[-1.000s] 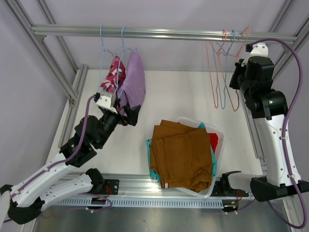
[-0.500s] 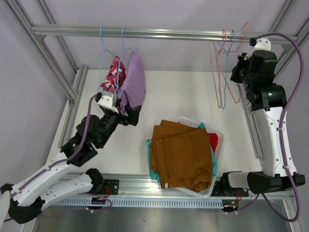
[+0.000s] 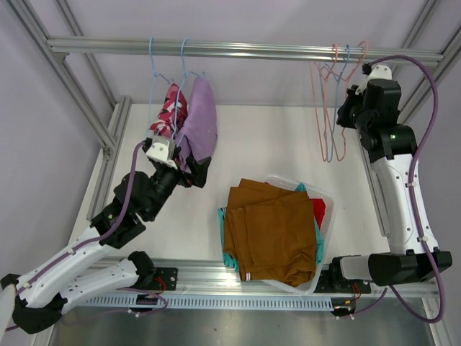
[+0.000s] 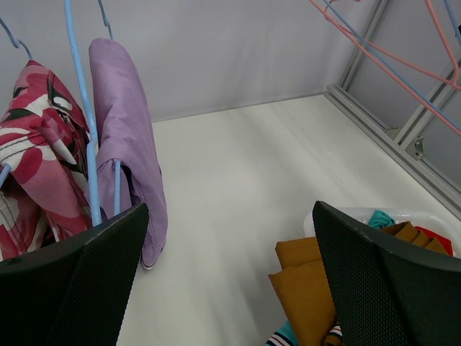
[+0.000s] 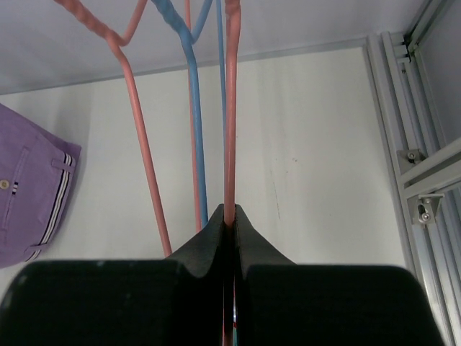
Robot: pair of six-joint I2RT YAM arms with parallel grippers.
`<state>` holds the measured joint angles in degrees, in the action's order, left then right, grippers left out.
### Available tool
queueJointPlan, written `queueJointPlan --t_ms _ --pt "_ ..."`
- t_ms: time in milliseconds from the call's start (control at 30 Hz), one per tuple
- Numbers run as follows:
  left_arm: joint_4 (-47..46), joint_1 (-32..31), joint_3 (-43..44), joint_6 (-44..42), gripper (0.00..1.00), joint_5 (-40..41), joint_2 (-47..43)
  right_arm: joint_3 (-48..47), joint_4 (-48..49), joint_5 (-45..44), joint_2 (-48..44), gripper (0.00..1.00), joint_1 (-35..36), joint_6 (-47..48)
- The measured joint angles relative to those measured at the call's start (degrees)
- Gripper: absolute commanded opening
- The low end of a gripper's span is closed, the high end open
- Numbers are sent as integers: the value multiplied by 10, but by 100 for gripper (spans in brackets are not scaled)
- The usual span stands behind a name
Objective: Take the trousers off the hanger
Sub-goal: Place the hanger at the clothesline.
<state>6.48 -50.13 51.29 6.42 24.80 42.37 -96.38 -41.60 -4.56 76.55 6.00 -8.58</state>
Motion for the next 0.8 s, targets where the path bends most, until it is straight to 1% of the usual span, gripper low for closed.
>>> queueJointPlan --t_ms 333,433,533,567,600,633,733,800 --pt "0 0 0 0 100 -10 0 32 1 3 -30 0 0 -4" --pt "0 0 0 0 99 -10 0 34 2 3 -34 13 1 -4" --pt "0 0 0 0 99 -11 2 37 0 3 -37 14 5 -4" --pt "0 0 0 0 100 -11 2 37 -1 3 -38 17 6 -4" --pt "0 0 0 0 99 -11 3 37 -2 1 -38 18 8 -4" --pt "0 0 0 0 100 -11 3 37 -1 0 -38 12 10 -4" --pt "0 0 0 0 99 -12 3 37 -3 -4 -38 3 12 -4" --pt "0 0 0 0 99 -13 3 37 -5 -5 -38 3 13 -4"
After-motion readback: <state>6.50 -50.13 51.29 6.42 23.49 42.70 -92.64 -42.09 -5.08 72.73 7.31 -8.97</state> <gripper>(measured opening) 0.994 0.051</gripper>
